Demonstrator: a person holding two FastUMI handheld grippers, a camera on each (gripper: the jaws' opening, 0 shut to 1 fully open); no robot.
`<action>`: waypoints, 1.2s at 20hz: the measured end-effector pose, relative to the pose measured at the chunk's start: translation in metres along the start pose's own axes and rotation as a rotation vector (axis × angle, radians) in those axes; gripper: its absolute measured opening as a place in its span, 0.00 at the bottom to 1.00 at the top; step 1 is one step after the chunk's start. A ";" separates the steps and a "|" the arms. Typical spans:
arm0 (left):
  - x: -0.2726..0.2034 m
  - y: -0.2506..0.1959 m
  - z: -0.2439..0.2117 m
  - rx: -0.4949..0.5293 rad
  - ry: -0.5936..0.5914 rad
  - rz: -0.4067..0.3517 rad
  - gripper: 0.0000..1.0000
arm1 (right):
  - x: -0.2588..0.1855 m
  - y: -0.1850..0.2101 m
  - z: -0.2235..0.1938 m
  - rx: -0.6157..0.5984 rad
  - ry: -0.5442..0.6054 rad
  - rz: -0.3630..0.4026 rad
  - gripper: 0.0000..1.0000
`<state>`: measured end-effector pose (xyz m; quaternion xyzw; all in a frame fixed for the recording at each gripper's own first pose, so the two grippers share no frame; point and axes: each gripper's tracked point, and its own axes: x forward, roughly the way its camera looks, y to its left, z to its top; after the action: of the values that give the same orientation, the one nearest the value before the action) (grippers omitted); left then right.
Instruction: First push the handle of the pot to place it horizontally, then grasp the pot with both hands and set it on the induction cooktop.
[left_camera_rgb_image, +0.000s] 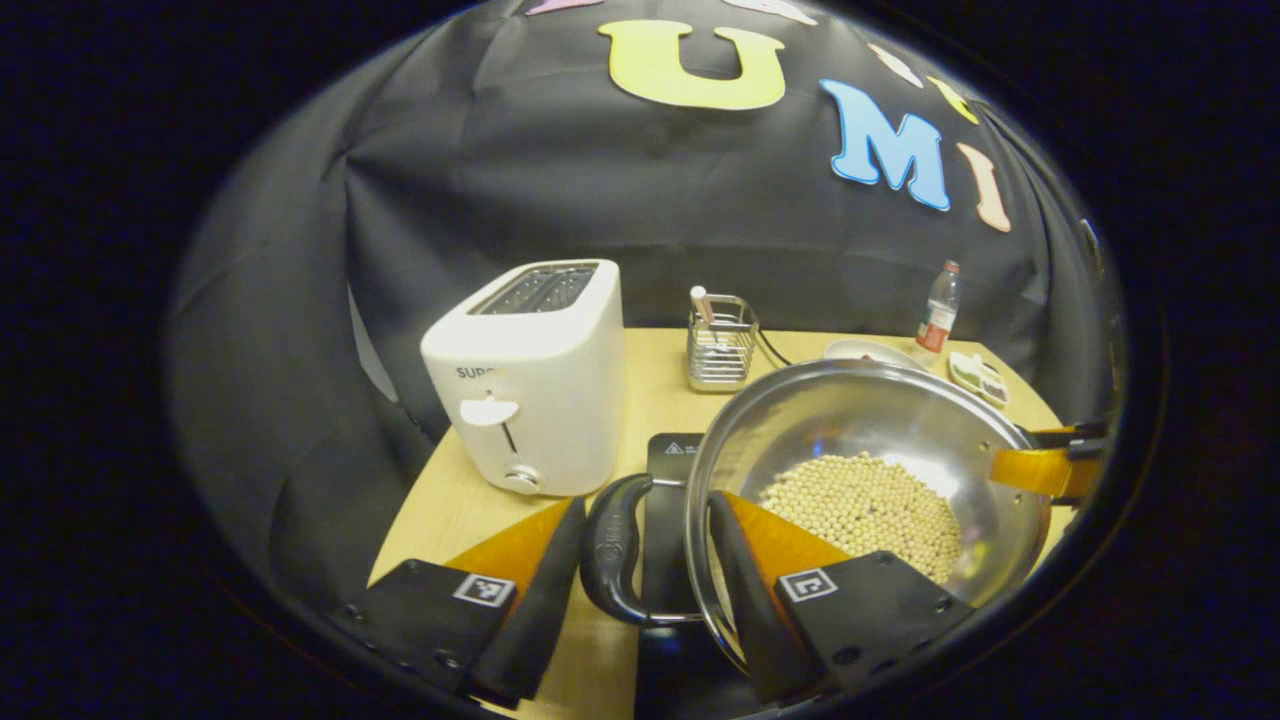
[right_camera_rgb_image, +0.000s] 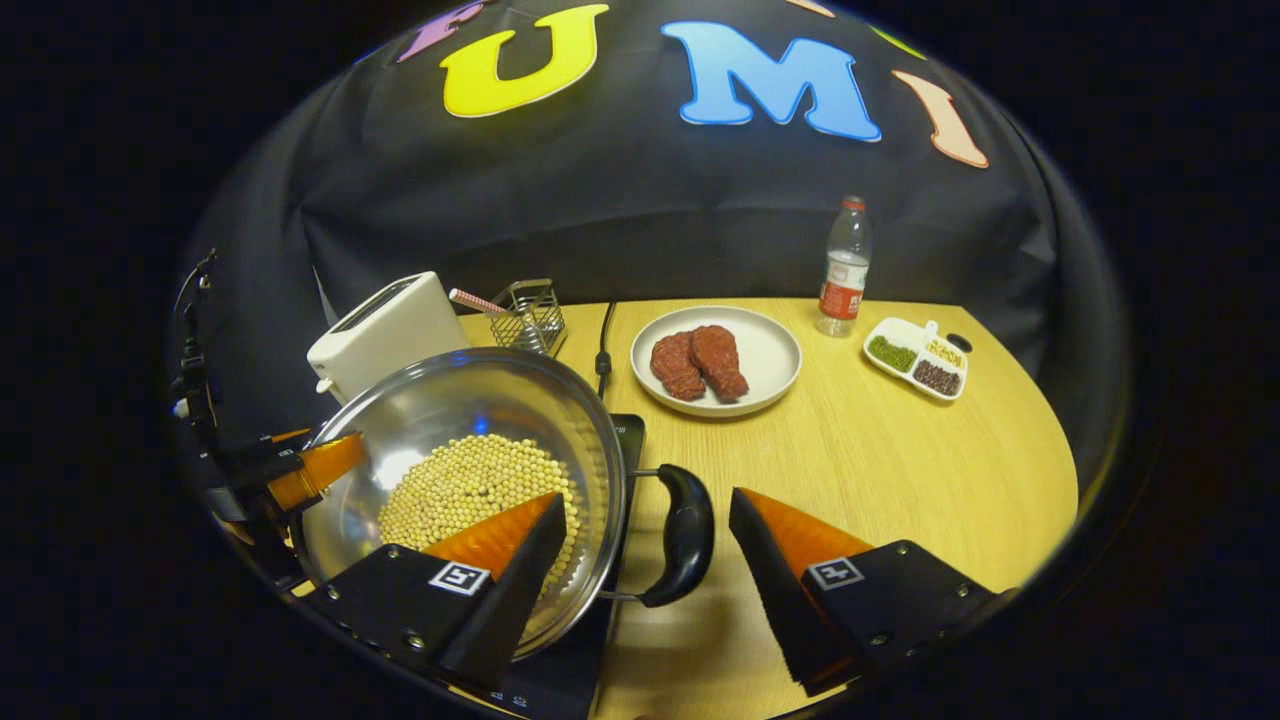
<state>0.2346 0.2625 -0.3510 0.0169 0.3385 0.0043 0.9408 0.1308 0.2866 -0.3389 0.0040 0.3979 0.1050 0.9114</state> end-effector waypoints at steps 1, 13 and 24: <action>-0.005 0.000 0.008 0.006 -0.030 0.022 0.93 | -0.005 -0.005 0.006 -0.013 -0.029 -0.006 0.97; -0.146 -0.081 0.147 -0.072 -0.428 0.097 0.99 | -0.137 -0.157 0.071 -0.050 -0.357 -0.121 0.97; -0.297 -0.210 0.154 -0.119 -0.567 0.092 1.00 | -0.291 -0.276 0.077 -0.052 -0.529 -0.108 0.96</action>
<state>0.1029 0.0425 -0.0500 -0.0226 0.0601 0.0617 0.9960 0.0460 -0.0338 -0.1008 -0.0135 0.1426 0.0618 0.9878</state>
